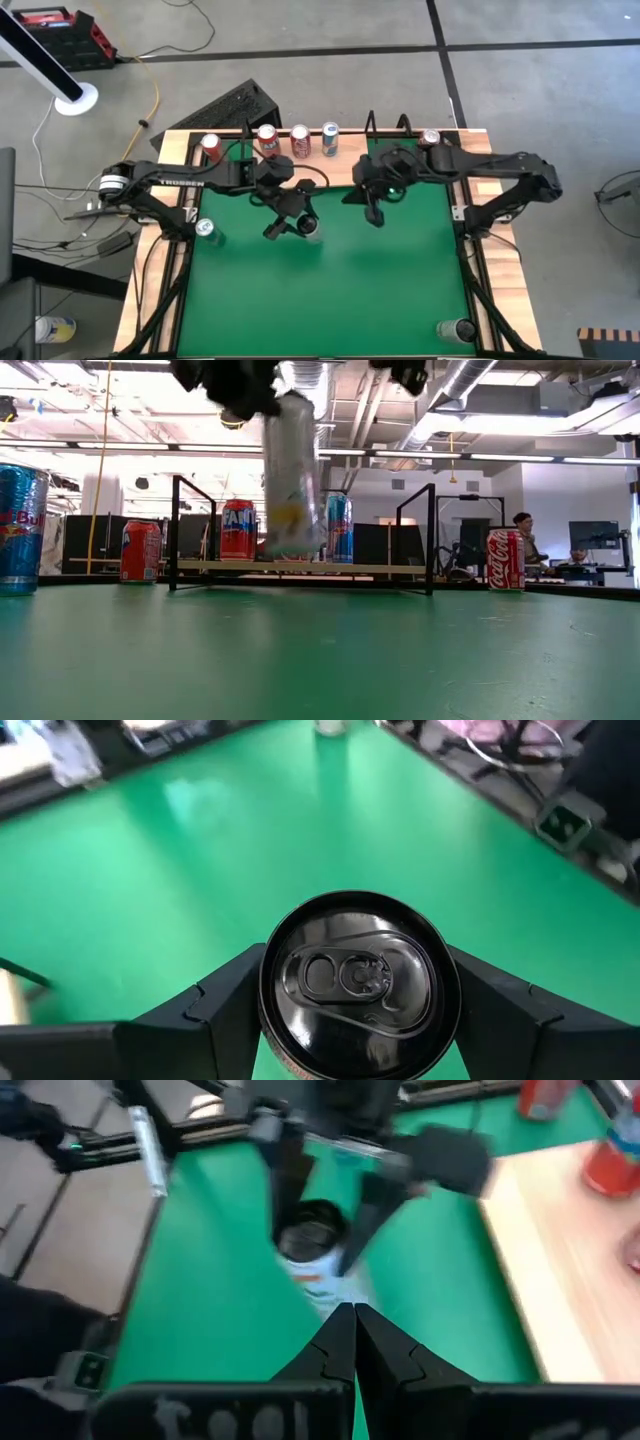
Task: Place canned beverage on shelf
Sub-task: Put the left white and yellow soda can on the shelf
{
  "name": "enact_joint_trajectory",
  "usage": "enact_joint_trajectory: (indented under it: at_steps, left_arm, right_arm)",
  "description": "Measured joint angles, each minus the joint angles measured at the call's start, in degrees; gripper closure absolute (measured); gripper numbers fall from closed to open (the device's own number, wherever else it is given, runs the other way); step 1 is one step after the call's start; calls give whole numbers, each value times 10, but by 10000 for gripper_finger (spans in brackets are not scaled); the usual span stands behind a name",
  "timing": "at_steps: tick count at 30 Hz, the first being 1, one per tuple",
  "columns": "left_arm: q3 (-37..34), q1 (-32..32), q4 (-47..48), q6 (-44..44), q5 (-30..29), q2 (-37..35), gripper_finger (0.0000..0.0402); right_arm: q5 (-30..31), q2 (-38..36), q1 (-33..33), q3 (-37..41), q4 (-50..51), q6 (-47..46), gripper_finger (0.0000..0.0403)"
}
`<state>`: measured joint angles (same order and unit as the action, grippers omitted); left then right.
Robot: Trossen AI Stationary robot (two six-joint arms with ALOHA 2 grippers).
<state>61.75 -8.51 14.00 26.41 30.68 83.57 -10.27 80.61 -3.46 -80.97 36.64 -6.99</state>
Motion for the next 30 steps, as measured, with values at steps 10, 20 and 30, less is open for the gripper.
enact_joint_trajectory:
  at_steps: [10, 20, 30]
  left_arm:
    - [-69, -14, -18, 20, 42, 0, 163]
    - [-69, -13, 9, 46, 46, 0, 162]
    - [-69, -7, 9, 40, 41, 0, 44]
  right_arm:
    - [-10, 48, -17, -2, -78, -18, 375]
    - [-16, 60, -5, 0, -93, -36, 375]
    - [-17, 60, -8, 0, -94, -33, 375]
